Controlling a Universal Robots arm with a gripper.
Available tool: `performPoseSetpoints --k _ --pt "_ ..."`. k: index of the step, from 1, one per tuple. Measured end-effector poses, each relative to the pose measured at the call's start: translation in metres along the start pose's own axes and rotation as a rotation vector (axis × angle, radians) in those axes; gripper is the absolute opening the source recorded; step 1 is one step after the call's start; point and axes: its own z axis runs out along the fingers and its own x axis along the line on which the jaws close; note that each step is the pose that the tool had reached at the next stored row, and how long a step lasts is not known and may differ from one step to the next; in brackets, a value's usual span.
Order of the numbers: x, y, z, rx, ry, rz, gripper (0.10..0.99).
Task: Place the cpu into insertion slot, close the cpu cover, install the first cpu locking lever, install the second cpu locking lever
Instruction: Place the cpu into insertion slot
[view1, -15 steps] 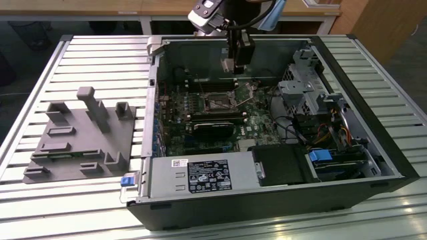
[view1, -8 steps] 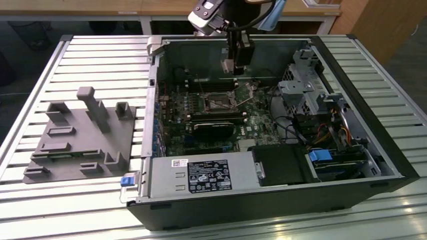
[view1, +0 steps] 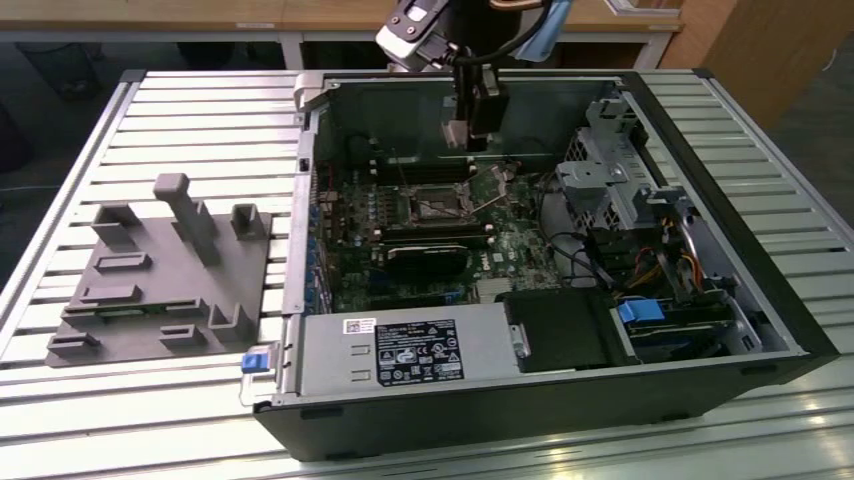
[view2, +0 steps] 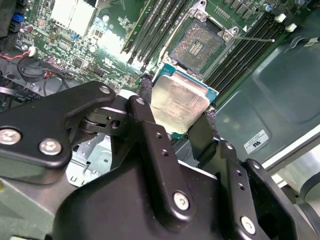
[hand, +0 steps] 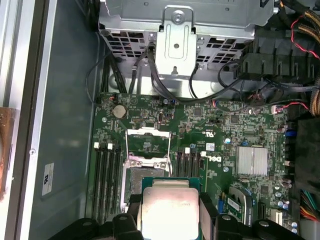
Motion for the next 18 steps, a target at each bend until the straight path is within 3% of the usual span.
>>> performPoseSetpoints --k 13,18 --pt "0.0026 -0.0015 0.0193 0.0 -0.0002 0.0 0.541" --pt "0.0025 -0.0018 0.0222 0.0 -0.0002 0.0 0.541"
